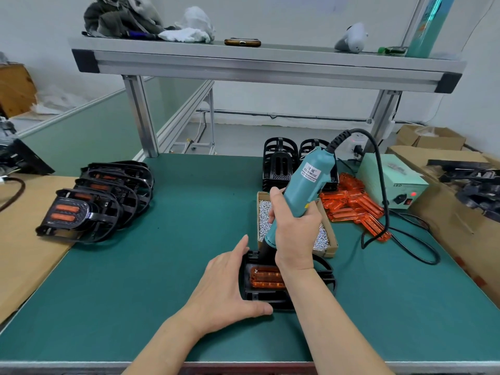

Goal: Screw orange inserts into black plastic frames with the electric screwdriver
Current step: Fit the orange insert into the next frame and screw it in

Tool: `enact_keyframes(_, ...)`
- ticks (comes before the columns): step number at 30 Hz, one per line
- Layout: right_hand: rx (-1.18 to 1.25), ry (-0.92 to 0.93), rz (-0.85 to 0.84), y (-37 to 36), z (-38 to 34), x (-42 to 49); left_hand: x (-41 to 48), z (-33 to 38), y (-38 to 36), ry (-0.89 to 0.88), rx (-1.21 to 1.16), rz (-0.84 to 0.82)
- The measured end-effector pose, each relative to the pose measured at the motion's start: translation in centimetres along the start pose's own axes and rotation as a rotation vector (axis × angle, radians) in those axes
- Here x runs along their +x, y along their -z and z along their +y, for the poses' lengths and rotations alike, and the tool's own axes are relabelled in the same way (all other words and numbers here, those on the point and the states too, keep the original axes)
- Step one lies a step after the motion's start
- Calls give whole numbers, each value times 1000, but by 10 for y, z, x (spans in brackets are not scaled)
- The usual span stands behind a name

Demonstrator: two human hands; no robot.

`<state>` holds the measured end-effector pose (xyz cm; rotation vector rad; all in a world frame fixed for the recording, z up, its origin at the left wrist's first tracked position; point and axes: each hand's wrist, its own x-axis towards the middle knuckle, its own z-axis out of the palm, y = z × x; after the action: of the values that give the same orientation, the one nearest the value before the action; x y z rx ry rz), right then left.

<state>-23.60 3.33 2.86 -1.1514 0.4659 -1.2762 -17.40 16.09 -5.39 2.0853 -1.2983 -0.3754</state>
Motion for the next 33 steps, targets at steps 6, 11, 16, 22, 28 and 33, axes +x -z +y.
enact_keyframes(6, 8, -1, -4, -2, 1, 0, 1, -2, -2, 10, 12, 6)
enact_keyframes(11, -32, -17, -3, 0, 6, -1, 0, -2, -3, 8, 14, 16)
enact_keyframes(16, -57, -24, -30, -2, 9, -1, 1, -1, -1, 0, 5, 11)
enact_keyframes(22, -91, -26, -70, -4, 9, -1, 1, -2, 0, 3, -5, 19)
enact_keyframes(28, -115, -25, -80, -7, 12, -3, 0, -4, -2, 8, -5, 30)
enact_keyframes(33, -114, -10, -92, -6, 14, -3, 1, -4, -3, 10, 2, 32)
